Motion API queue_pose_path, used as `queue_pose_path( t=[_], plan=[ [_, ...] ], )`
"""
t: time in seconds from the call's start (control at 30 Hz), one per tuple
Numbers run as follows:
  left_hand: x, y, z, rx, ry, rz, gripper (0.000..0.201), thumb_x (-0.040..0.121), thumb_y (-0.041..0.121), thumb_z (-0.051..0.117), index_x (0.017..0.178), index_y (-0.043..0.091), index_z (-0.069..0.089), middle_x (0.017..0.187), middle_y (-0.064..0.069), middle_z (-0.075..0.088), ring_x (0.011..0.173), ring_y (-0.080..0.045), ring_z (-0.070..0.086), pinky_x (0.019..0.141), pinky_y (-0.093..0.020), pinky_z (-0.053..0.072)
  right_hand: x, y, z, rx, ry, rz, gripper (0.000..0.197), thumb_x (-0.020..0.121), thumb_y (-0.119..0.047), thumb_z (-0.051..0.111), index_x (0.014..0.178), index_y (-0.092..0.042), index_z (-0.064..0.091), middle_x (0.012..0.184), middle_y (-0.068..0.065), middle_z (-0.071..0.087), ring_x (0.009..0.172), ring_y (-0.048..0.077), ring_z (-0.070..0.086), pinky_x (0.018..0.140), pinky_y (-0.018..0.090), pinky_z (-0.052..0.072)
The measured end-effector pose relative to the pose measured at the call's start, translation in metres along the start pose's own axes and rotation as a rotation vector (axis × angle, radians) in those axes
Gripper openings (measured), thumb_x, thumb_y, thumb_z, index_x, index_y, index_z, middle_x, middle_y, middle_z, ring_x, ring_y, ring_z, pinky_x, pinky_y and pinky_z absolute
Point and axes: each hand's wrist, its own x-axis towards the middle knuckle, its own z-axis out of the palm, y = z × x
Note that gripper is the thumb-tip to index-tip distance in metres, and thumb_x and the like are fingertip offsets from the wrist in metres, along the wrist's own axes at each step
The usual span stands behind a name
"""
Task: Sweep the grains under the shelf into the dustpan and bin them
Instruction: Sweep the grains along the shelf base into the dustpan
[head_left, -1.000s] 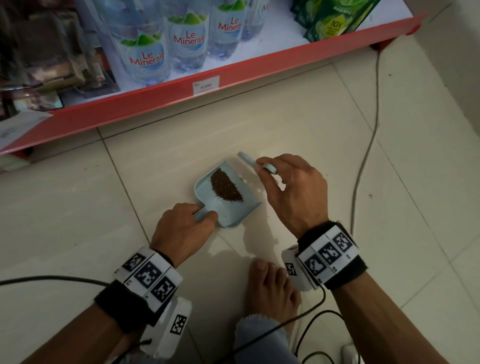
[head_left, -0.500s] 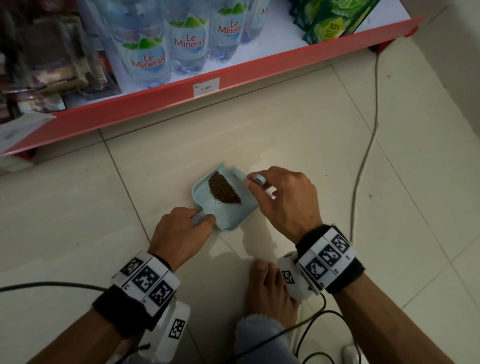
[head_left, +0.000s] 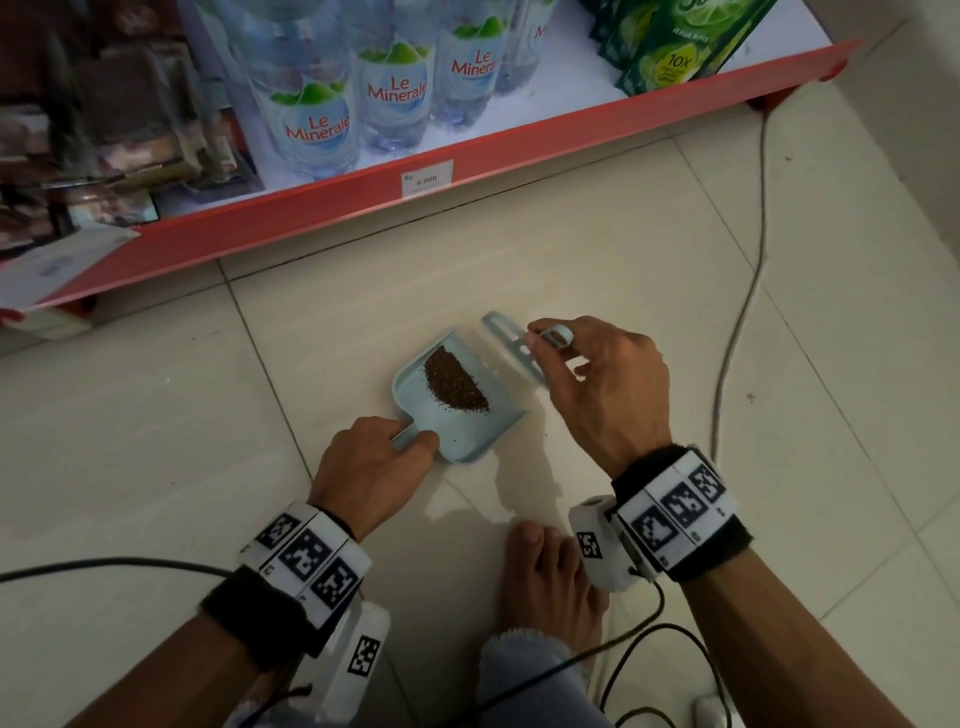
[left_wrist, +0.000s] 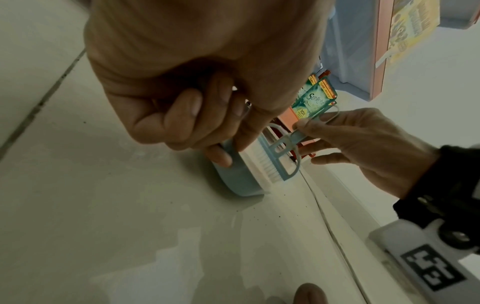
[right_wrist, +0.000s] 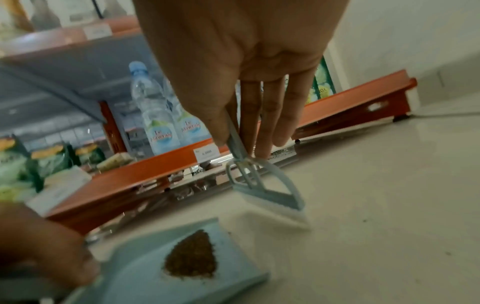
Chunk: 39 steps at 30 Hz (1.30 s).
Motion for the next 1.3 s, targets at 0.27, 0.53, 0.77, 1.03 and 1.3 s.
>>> queue_pose_path(
  t=[0.27, 0.53, 0.77, 1.03, 1.3],
  plan=[
    [0.001, -0.001, 0.0, -0.001, 0.005, -0.009, 0.043, 0.086, 0.04, 0.06, 0.074, 0.0, 0.07, 0.057, -0.005, 0.063, 0.059, -0.022, 0.061, 0.059, -0.031, 0.045, -0.006, -0.002, -0.001, 0.065, -0.126, -0.035, 0.026, 0.095, -0.049, 0.056, 0.098, -0.03, 0.074, 0.086, -0.013, 0.072, 0.072, 0.012, 0.067, 0.059, 0.038, 0.057],
    [-0.001, -0.006, -0.001, -0.018, 0.006, -0.011, 0.045, 0.085, 0.041, 0.061, 0.066, 0.0, 0.065, 0.052, 0.002, 0.056, 0.054, -0.018, 0.055, 0.057, -0.028, 0.041, 0.0, -0.005, 0.005, -0.002, -0.232, -0.121, 0.023, 0.097, -0.045, 0.055, 0.1, -0.031, 0.074, 0.086, -0.01, 0.07, 0.068, 0.013, 0.063, 0.059, 0.037, 0.055],
    [-0.003, -0.012, -0.004, -0.029, 0.018, -0.01, 0.042, 0.087, 0.04, 0.062, 0.075, 0.001, 0.072, 0.057, -0.001, 0.063, 0.057, -0.017, 0.058, 0.059, -0.028, 0.043, 0.009, -0.005, -0.001, -0.085, -0.028, -0.106, 0.023, 0.098, -0.042, 0.055, 0.104, -0.03, 0.074, 0.087, -0.01, 0.07, 0.068, 0.015, 0.063, 0.056, 0.034, 0.054],
    [-0.006, -0.018, -0.008, -0.036, 0.036, -0.01, 0.04, 0.088, 0.041, 0.061, 0.076, 0.005, 0.074, 0.063, -0.006, 0.069, 0.063, -0.019, 0.063, 0.061, -0.03, 0.046, 0.002, -0.01, 0.005, 0.08, -0.122, -0.126, 0.026, 0.097, -0.048, 0.055, 0.102, -0.03, 0.074, 0.09, -0.014, 0.072, 0.07, 0.011, 0.065, 0.06, 0.036, 0.057],
    [-0.006, -0.023, -0.007, -0.045, 0.027, -0.01, 0.04, 0.088, 0.041, 0.061, 0.074, 0.005, 0.073, 0.055, 0.003, 0.062, 0.056, -0.013, 0.058, 0.057, -0.026, 0.042, -0.009, -0.019, 0.011, 0.017, -0.28, -0.137, 0.027, 0.097, -0.045, 0.054, 0.102, -0.028, 0.074, 0.087, -0.01, 0.072, 0.069, 0.014, 0.064, 0.061, 0.036, 0.056]
  ],
)
